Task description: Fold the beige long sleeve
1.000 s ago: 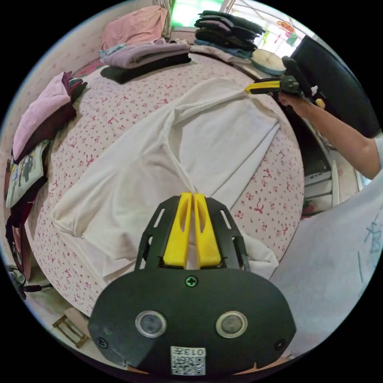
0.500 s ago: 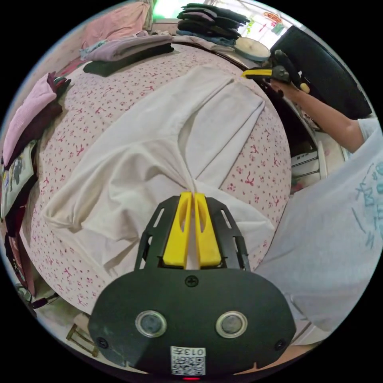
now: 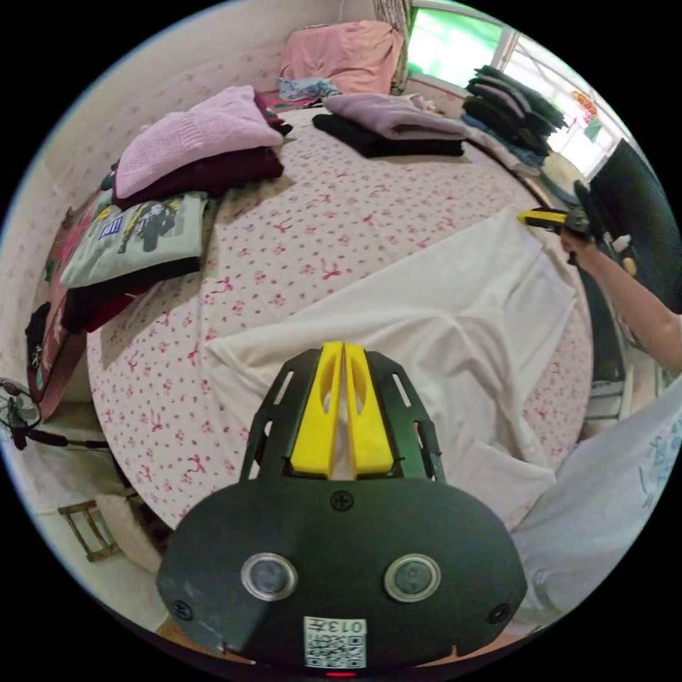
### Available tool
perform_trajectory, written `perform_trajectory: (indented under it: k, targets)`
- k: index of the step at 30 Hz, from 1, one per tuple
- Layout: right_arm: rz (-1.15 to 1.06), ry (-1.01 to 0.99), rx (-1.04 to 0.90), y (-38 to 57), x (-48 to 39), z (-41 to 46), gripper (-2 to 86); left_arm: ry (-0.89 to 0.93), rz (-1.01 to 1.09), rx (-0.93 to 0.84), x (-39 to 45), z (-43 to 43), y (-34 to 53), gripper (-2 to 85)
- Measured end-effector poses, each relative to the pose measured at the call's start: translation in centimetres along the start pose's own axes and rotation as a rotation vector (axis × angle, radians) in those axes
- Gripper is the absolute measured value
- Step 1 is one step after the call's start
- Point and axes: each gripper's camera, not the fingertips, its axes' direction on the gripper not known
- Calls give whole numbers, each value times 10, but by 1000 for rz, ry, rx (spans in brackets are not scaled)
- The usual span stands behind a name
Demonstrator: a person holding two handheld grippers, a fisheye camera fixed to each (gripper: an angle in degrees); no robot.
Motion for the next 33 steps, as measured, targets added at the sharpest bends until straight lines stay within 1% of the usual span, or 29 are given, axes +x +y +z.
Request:
perform_trajectory:
  k: [1, 2, 4, 6, 9, 10, 12, 16, 20, 23, 25, 26, 27, 28, 29, 31, 32, 33]
  targets:
    - [11, -15, 47, 2, 5, -2, 1, -44, -21, -14, -7, 9, -5, -2]
    - [78, 23, 16, 5, 20, 1, 2, -79, -49, -36, -16, 19, -8, -2]
    - [150, 7, -1, 14, 42, 1, 5, -82, -85, -62, -29, 32, -11, -3]
    - [213, -32, 56, 30, 67, -6, 12, -72, -91, -40, -39, 36, -12, -3]
    - [240, -85, 110, 45, 88, -8, 36, -77, -103, -53, -49, 36, -19, -3]
    - [245, -100, 111, 47, 91, -7, 41, -104, -87, -63, -49, 36, -21, -4]
    - [265, -167, 111, 50, 103, 0, 60, -97, -89, -74, -49, 37, -25, -4]
    - [298, -234, 98, 47, 116, 16, 75, -115, -81, -72, -40, 35, -23, -4]
    - [357, -321, 83, 44, 135, 31, 37, -109, -112, -63, -37, 35, -22, -4]
    - [302, -287, 66, 43, 140, 28, 16, -103, -116, -65, -36, 34, -21, -4]
    - [302, -295, 160, 51, 150, 15, 12, -103, -120, -59, -35, 34, -20, -4]
    - [348, -351, 221, 61, 162, 9, 10, -97, -126, -51, -35, 34, -18, -4]
    - [383, -396, 232, 70, 171, 13, 9, -92, -131, -46, -35, 34, -17, -3]
    - [390, -408, 204, 72, 174, 19, 9, -77, -143, -36, -36, 33, -15, -3]
    - [389, -421, 124, 75, 176, 32, 10, -60, -155, -28, -38, 33, -13, -3]
    - [422, -324, 73, 79, 178, 37, 12, -39, -178, -25, -41, 32, -11, -3]
    - [467, -294, 106, 84, 184, 32, 15, -40, -190, -29, -41, 31, -11, -3]
    - [487, -334, 152, 89, 190, 24, 23, -45, -193, -29, -40, 30, -10, -3]
